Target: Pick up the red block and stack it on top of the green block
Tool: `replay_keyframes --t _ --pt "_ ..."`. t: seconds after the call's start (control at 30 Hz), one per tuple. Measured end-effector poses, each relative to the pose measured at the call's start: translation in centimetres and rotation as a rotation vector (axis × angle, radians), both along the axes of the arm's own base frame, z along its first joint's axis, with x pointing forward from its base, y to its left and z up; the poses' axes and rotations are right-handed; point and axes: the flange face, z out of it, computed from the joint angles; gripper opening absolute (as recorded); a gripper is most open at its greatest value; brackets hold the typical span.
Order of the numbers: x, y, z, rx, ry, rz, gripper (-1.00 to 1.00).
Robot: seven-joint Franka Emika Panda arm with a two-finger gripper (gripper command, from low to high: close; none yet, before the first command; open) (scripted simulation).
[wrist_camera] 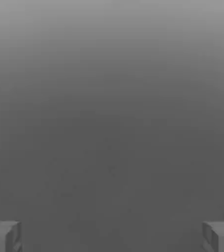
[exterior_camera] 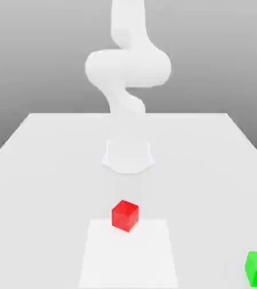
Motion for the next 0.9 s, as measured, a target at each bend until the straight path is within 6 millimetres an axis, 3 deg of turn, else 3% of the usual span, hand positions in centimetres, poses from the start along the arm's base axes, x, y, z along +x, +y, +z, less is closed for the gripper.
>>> replay_keyframes --t 0.13,0.3,0.43,0.6,0.8,0.83,0.9 --pt "3.2 -0.1 -9.9 0.053 0.146 -0.079 0.00" --pt "3.7 -0.3 -22.5 0.109 0.329 -0.191 0.00" --pt "1.2 -0.6 -32.6 0.146 0.486 -0.299 0.00" --pt "-4.4 -0.8 -45.0 0.176 0.682 -0.444 0.00" --pt "-5.4 -0.8 -50.9 0.180 0.708 -0.465 0.00" --pt "-5.5 -0.8 -51.5 0.180 0.709 -0.465 -1.00" --pt "-5.5 -0.8 -51.5 0.180 0.708 -0.465 -1.00"
